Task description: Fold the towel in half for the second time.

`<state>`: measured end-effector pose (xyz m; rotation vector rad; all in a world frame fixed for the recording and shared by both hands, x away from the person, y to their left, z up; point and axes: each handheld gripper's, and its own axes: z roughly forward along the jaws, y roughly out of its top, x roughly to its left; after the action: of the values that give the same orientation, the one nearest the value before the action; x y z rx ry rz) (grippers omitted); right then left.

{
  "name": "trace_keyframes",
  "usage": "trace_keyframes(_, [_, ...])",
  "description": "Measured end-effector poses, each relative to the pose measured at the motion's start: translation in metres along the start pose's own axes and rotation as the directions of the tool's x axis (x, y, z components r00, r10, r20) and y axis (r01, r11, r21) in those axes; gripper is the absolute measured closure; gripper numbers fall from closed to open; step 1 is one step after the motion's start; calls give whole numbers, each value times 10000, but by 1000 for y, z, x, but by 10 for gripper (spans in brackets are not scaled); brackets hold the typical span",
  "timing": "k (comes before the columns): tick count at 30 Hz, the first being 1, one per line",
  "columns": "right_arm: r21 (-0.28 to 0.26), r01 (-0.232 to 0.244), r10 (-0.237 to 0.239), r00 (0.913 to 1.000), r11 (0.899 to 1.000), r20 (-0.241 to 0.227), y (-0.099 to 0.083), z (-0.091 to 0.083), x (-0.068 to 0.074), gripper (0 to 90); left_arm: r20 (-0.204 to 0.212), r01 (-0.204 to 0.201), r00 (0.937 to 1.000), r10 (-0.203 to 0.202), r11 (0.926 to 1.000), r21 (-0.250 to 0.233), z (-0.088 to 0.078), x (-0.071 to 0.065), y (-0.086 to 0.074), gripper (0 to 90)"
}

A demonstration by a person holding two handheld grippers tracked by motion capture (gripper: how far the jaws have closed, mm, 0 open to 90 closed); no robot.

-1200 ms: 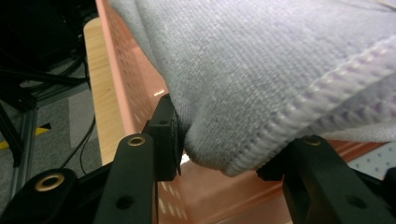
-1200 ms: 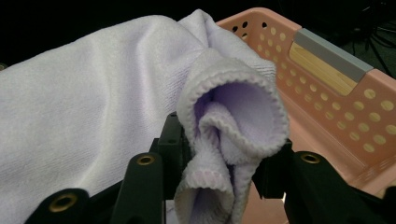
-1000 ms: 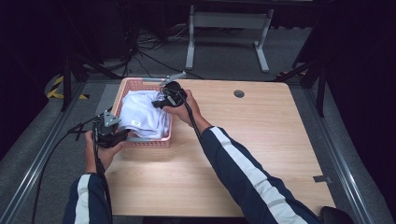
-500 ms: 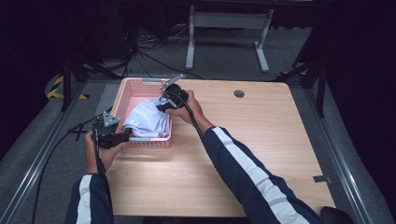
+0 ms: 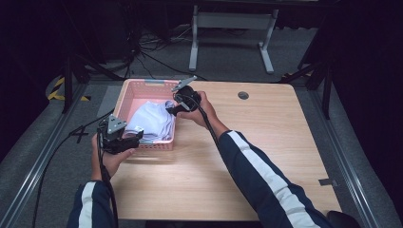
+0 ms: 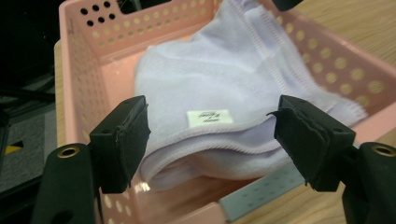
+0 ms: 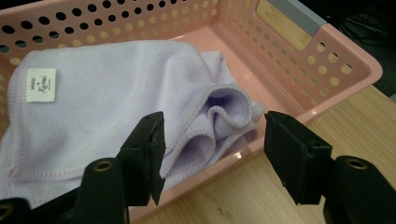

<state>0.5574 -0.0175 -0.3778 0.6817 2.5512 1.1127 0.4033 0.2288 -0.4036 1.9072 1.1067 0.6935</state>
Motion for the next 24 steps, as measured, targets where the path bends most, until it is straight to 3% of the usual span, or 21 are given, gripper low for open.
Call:
trace_keyframes(8, [122,655,-655,9979,9978,-20,-12,-23,2,385,415,-187,9989,215,9976,-661,-10,-23,10,256])
trace_keyframes(16, [43,1002,-1002,9950,9950,-5,-23,-52,5,384,906,-528,9940,608,9947,-877,-14,-47,17,246])
trace_keyframes(24, [281,1526,-1530,9882,9879,102,-47,-80,7,378,1306,-1438,9791,1561,9846,-990,-19,-79,24,236])
